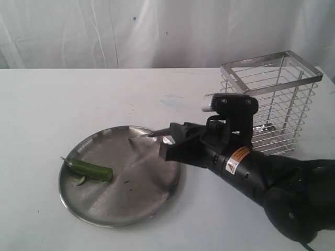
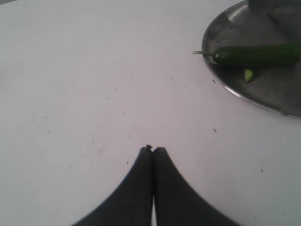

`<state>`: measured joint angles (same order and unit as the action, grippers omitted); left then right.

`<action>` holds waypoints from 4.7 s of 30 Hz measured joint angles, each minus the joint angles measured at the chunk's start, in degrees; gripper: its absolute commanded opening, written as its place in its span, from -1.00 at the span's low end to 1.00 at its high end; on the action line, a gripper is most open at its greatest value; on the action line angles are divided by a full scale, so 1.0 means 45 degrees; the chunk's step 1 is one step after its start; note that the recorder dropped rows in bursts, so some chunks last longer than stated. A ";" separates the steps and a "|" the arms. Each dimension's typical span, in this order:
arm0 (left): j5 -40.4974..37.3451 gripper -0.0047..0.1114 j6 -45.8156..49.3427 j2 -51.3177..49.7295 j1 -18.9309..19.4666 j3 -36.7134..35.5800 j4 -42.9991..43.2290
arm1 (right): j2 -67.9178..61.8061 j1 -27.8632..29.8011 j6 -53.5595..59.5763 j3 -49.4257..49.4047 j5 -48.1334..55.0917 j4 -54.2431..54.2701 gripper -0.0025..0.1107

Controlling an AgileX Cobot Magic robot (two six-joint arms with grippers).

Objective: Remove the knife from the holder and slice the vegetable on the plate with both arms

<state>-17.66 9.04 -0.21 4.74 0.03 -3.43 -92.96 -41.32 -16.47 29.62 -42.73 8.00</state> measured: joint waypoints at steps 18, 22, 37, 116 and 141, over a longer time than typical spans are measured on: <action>0.0000 -0.92 0.0000 0.0000 0.0000 0.0000 0.0000 | -0.0215 -0.0076 -0.0106 -0.0139 0.6723 -0.0754 -0.29; 0.0000 -0.92 0.0000 0.0000 0.0000 0.0000 0.0000 | -0.0215 -0.0076 -0.0106 -0.0139 0.6730 -0.0754 -0.21; 0.0000 -0.92 0.0000 0.0000 0.0000 0.0000 0.0000 | 0.3060 0.0044 0.1525 0.2299 1.3348 -0.0788 -0.18; 0.0000 -0.92 0.0000 0.0000 0.0000 0.0000 0.0000 | -0.6053 0.6242 1.4816 0.7794 2.4926 1.0854 0.19; 0.0000 -0.92 0.0000 0.0000 0.0000 0.0000 0.0000 | -0.6798 0.5771 1.5181 0.7851 2.4747 1.1543 -0.96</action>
<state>-17.66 9.04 -0.21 4.74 0.03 -3.43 -123.55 -15.35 51.84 64.95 68.63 59.94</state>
